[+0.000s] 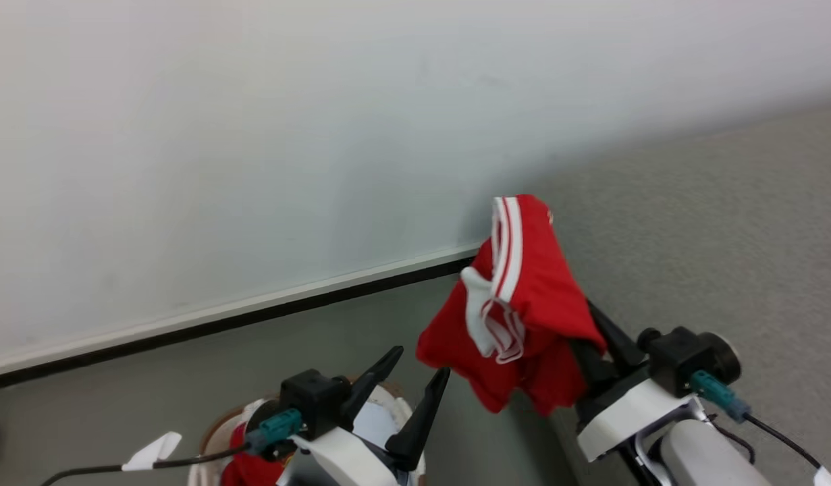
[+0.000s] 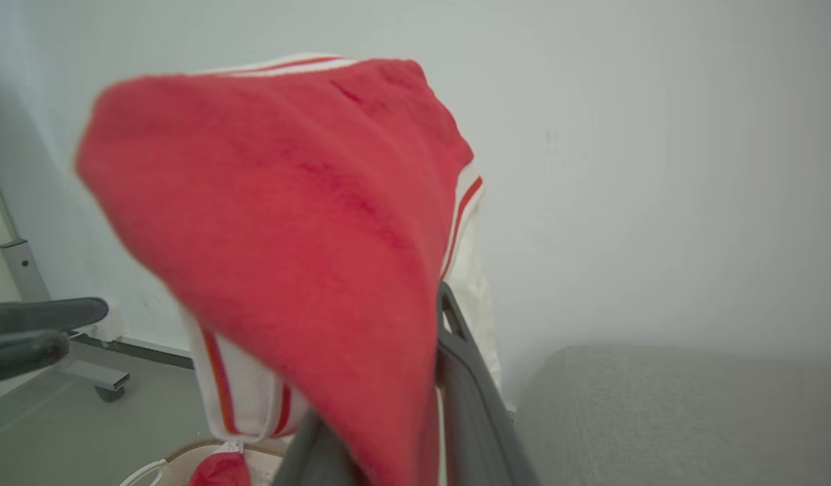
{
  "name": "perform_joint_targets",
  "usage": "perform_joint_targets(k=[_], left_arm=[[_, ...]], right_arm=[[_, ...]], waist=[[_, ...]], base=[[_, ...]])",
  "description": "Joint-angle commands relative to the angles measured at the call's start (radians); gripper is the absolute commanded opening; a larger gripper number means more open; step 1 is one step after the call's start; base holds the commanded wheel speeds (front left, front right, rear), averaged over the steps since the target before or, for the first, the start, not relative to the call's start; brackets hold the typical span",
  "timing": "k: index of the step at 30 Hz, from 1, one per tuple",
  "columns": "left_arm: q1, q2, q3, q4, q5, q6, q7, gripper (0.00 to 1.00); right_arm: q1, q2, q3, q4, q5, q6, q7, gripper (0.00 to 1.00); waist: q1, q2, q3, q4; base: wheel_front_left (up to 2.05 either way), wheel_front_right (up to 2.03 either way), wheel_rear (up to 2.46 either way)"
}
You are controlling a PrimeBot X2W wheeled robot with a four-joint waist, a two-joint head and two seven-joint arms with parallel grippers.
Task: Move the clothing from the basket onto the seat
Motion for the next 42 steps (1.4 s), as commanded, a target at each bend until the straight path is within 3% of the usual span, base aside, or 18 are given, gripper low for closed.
perform_joint_targets(k=[1, 8, 16, 25, 32, 37, 42], left_arm=[[0.002, -0.003, 0.001, 0.009, 0.013, -0.001, -0.013, 1.00], [-0.012, -0.021, -0.014, 0.035, 0.021, -0.007, -0.037, 1.00], [-0.053, -0.008, -0.020, 0.027, 0.031, -0.015, -0.027, 1.00], [-0.197, 0.042, -0.017, -0.047, 0.085, -0.043, 0.036, 1.00], [-0.302, 0.038, -0.006, -0.078, 0.102, -0.063, 0.034, 1.00], [-0.323, 0.031, -0.005, -0.075, 0.105, -0.066, 0.016, 1.00], [-0.297, 0.040, 0.008, -0.055, 0.089, -0.062, -0.018, 1.00]], right_arm=[[0.015, -0.013, -0.016, -0.005, -0.002, -0.002, 0.000, 0.00], [0.040, -0.058, -0.084, -0.021, -0.007, -0.002, 0.000, 0.00], [0.003, -0.087, -0.154, -0.035, -0.018, -0.002, 0.000, 0.00], [-0.226, -0.131, -0.292, 0.025, -0.109, -0.002, 0.017, 0.00], [-0.534, -0.248, -0.445, 0.144, -0.257, -0.002, 0.084, 0.00], [-0.699, -0.333, -0.605, 0.257, -0.353, -0.002, 0.124, 0.00], [-0.721, -0.372, -0.786, 0.403, -0.467, -0.002, 0.149, 0.00]], waist=[[-0.0001, 0.0000, 0.006, -0.071], [-0.0001, 0.0000, 0.018, -0.161], [-0.0001, 0.0000, 0.104, -0.153], [-0.0001, 0.0000, 0.365, -0.039], [-0.0001, 0.0000, 0.549, 0.079], [-0.0001, 0.0000, 0.623, 0.155], [-0.0001, 0.0000, 0.643, 0.206]], base=[[0.00, 0.00, 0.00], [0.00, 0.00, 0.00], [0.00, 0.00, 0.00], [0.00, 0.00, 0.00], [0.00, 0.00, 0.00], [0.00, 0.00, 0.00], [0.00, 0.00, 0.00]])
